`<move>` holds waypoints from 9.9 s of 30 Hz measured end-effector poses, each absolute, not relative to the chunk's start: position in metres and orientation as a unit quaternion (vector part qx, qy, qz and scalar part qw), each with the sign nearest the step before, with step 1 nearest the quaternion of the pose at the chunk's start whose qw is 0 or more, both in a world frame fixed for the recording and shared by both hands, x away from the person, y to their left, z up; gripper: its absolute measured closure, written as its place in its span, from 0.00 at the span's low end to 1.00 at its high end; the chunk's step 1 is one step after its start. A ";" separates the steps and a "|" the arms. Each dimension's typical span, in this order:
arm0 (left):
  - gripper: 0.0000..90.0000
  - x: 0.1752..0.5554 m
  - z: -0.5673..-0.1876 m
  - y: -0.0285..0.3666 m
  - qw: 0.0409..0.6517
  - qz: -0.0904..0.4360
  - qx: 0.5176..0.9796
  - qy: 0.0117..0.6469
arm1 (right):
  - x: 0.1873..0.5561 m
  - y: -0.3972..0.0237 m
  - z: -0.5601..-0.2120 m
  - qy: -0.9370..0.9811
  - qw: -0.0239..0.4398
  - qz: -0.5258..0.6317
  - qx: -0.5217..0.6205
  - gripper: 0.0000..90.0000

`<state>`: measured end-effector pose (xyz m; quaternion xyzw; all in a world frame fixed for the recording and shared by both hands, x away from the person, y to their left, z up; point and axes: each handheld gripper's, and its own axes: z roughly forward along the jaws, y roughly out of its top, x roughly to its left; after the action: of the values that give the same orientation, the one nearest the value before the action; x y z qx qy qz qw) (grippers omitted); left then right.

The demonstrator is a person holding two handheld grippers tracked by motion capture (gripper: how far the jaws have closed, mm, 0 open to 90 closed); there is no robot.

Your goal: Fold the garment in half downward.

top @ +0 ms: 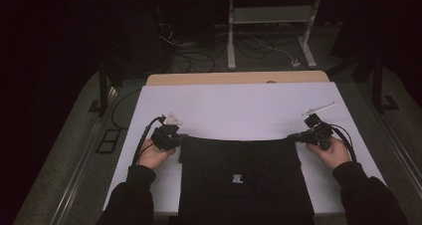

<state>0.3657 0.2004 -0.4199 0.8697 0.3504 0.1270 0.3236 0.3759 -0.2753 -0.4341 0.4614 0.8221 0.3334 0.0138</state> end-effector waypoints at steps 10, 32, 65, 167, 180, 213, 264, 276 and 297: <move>0.98 0.380 -0.414 0.199 0.328 0.138 0.864 0.355 | 0.383 -0.275 -0.429 0.809 0.039 0.344 0.476 0.97; 0.97 0.410 -0.412 0.201 0.337 0.129 0.844 0.397 | 0.416 -0.282 -0.417 0.781 0.040 0.351 0.515 0.97; 0.97 0.456 -0.383 0.192 0.320 0.173 0.835 0.412 | 0.469 -0.280 -0.392 0.761 0.064 0.356 0.539 0.97; 0.00 0.476 -0.400 0.185 0.402 0.066 0.806 0.429 | 0.474 -0.268 -0.390 0.752 0.041 0.414 0.511 0.00; 0.00 0.472 -0.400 0.170 0.411 0.063 0.814 0.406 | 0.465 -0.247 -0.384 0.775 0.037 0.414 0.476 0.00; 0.15 0.475 -0.421 0.150 0.414 -0.003 0.825 0.386 | 0.465 -0.209 -0.411 0.797 -0.004 0.405 0.448 0.07; 0.97 0.476 -0.427 0.152 0.446 -0.078 0.812 0.367 | 0.464 -0.207 -0.431 0.808 -0.059 0.399 0.430 0.94; 0.98 0.463 -0.402 0.155 0.469 -0.057 0.809 0.350 | 0.452 -0.218 -0.404 0.803 -0.060 0.427 0.412 0.95; 0.98 0.416 -0.391 0.174 0.503 -0.062 0.786 0.353 | 0.412 -0.224 -0.390 0.809 -0.063 0.451 0.373 0.95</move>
<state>0.4161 0.1741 -0.3913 0.7864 0.3527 -0.0620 0.5032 0.4123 -0.2239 -0.3896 0.3729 0.8085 0.4508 -0.0631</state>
